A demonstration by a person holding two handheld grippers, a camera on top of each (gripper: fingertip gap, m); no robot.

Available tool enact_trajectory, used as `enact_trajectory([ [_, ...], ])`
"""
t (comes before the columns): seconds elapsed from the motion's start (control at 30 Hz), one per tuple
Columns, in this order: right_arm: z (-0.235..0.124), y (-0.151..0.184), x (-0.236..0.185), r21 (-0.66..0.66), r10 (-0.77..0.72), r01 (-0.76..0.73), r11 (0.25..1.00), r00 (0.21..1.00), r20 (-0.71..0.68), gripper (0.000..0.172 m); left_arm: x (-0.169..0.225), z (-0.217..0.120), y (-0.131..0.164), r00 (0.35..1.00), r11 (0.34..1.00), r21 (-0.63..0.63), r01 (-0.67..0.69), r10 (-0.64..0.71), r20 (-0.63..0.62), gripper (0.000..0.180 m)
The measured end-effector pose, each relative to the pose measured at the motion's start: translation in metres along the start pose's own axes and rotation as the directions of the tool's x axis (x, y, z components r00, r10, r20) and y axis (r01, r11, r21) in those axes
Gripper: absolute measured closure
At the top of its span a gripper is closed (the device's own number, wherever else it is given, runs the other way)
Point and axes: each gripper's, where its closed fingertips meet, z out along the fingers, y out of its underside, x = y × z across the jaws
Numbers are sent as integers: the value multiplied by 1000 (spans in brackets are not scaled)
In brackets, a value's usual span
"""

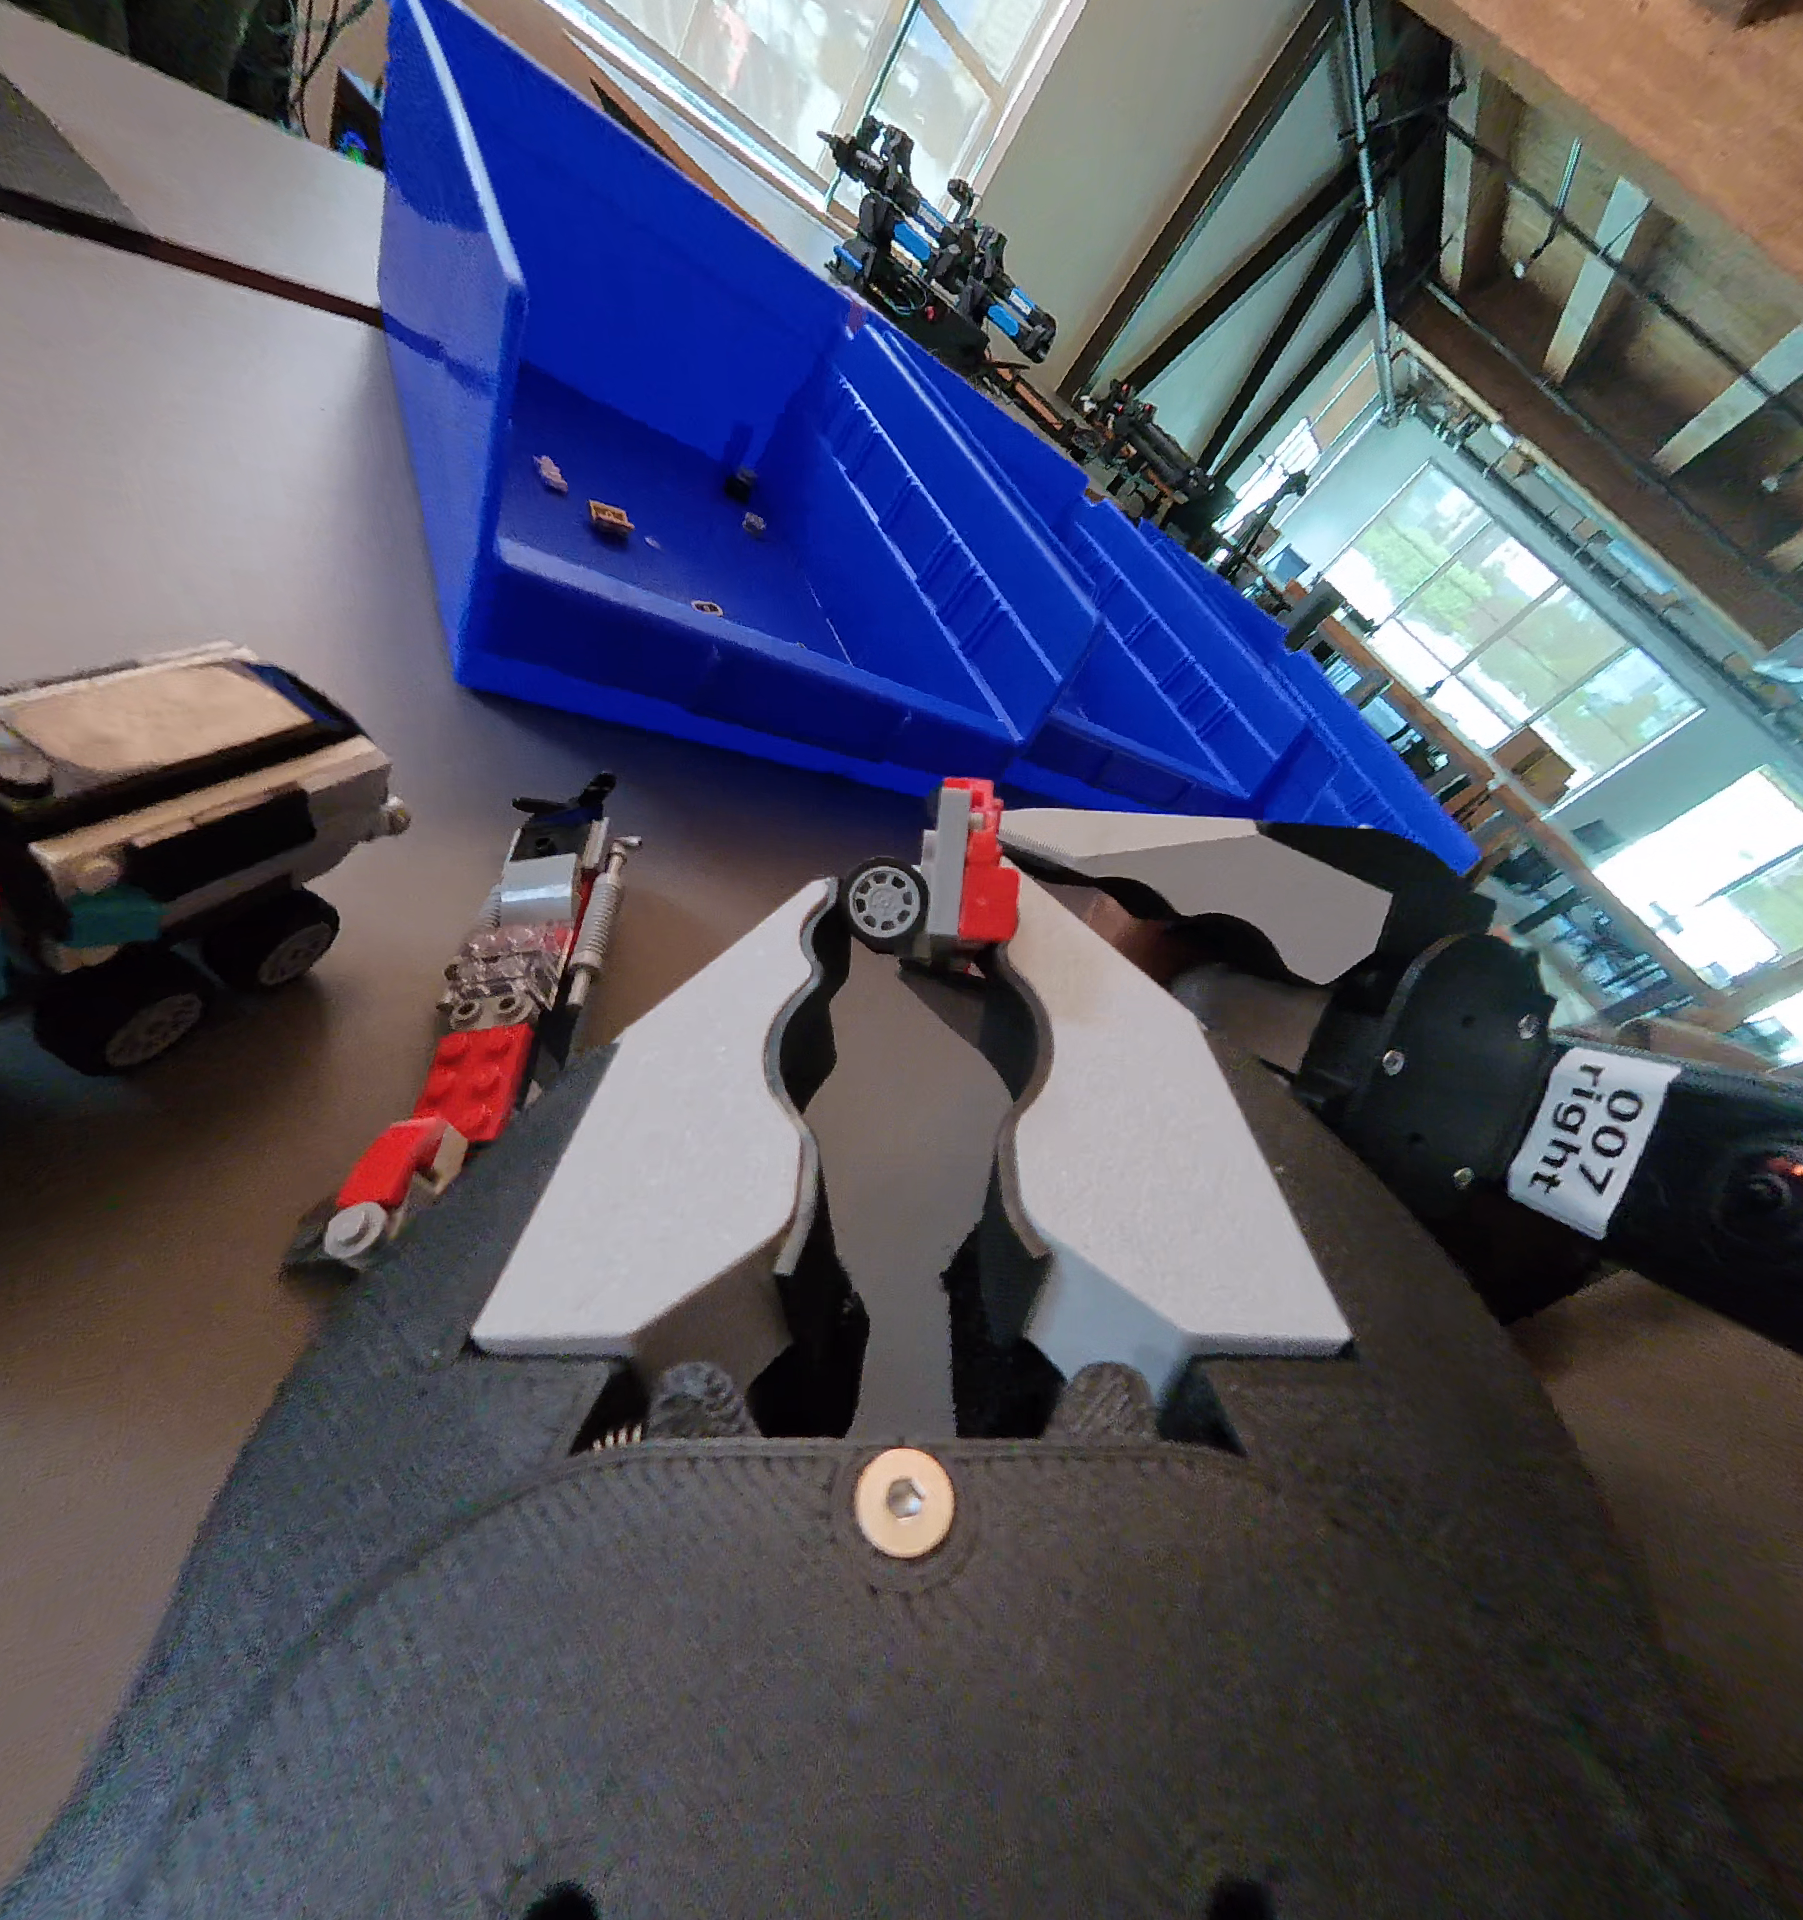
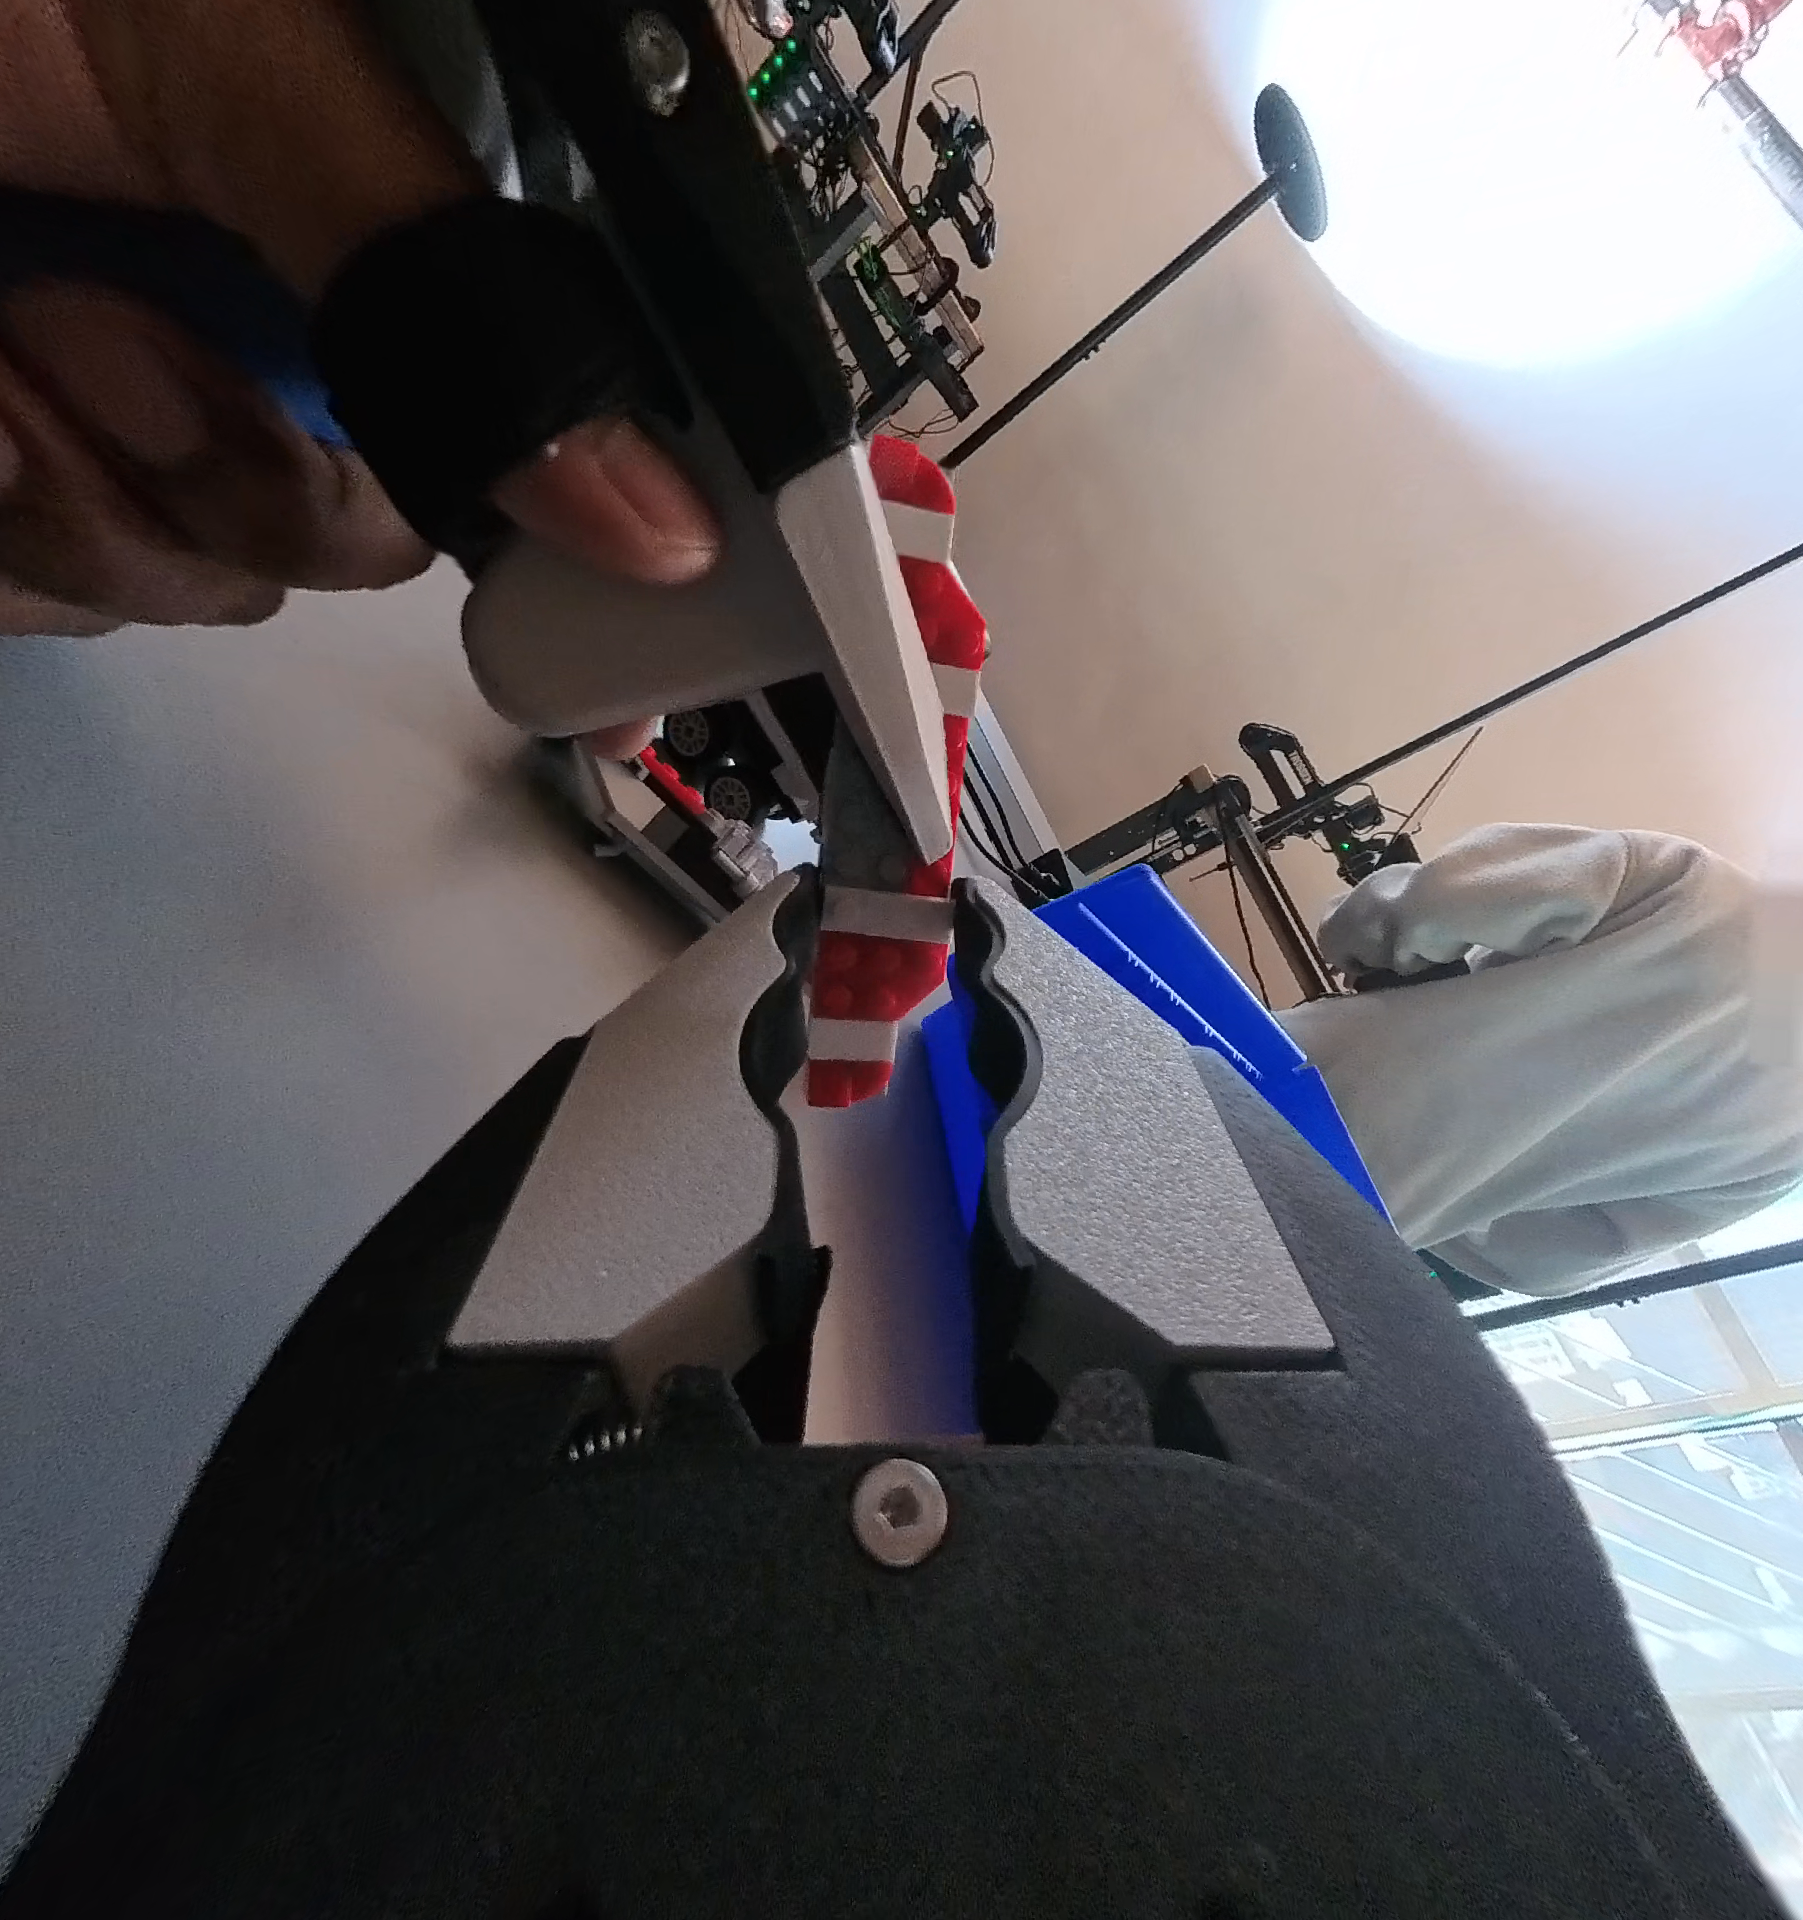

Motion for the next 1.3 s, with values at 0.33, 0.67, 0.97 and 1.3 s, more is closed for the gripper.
enact_trajectory([
  [0.33,2,3,-4,-23,-23,23,999,1000,5,145,-9,1,5,976,976,-16,215,-215,-36,156],
  [0.67,5,6,-5,-29,31,-30,999,999,32,144,-13,2,8,938,940,-33,339,-341,-62,156],
  [0.97,6,7,-6,-30,49,-48,998,998,46,140,-12,2,8,898,904,-44,426,-428,-104,156],
  [1.3,5,5,-4,-5,76,-75,997,996,55,139,-11,2,8,886,894,-51,445,-448,-121,156],
])
